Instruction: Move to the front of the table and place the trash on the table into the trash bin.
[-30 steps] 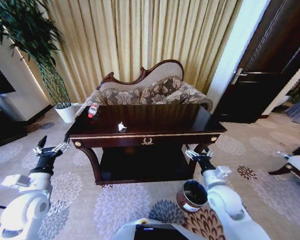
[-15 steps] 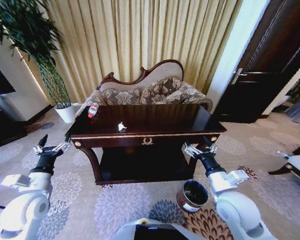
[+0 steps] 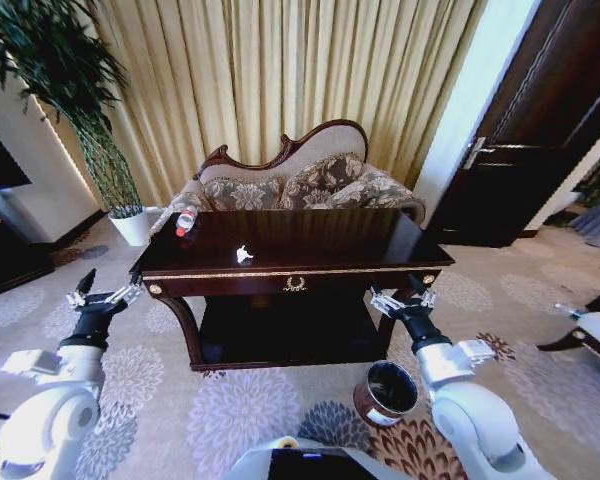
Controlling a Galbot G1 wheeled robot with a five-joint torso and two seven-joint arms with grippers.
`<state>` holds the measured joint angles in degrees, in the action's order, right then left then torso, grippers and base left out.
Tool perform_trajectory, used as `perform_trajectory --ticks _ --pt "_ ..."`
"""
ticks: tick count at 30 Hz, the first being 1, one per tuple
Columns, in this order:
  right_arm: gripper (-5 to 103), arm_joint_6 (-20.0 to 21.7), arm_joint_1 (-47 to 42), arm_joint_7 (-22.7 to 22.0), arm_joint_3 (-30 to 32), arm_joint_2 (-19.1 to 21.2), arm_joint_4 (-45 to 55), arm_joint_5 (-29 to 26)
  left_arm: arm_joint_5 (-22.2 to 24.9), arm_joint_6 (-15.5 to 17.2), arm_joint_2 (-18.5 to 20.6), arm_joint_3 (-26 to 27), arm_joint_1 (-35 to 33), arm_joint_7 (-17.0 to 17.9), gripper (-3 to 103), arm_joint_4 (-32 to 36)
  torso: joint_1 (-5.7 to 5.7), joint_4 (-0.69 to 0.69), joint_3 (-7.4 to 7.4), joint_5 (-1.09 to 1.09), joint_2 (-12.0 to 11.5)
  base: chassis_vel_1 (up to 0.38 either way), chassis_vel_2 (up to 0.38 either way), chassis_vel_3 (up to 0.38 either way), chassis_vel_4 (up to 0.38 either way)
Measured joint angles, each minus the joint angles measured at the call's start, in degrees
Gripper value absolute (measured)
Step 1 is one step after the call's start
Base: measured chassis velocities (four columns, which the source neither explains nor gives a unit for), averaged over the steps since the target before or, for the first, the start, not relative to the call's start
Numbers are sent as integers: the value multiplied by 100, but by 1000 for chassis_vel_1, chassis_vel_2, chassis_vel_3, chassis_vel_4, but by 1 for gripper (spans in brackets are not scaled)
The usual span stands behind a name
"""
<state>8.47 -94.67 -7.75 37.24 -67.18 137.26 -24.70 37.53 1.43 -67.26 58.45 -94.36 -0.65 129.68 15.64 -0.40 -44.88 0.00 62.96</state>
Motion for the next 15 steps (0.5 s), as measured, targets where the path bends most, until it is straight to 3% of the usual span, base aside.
perform_trajectory --ticks 15 --pt "100 29 23 -11 -92 -8 -33 9 -41 10 -6 -31 25 0 100 -33 1 0 0 0 -1 -87 88 91 -89"
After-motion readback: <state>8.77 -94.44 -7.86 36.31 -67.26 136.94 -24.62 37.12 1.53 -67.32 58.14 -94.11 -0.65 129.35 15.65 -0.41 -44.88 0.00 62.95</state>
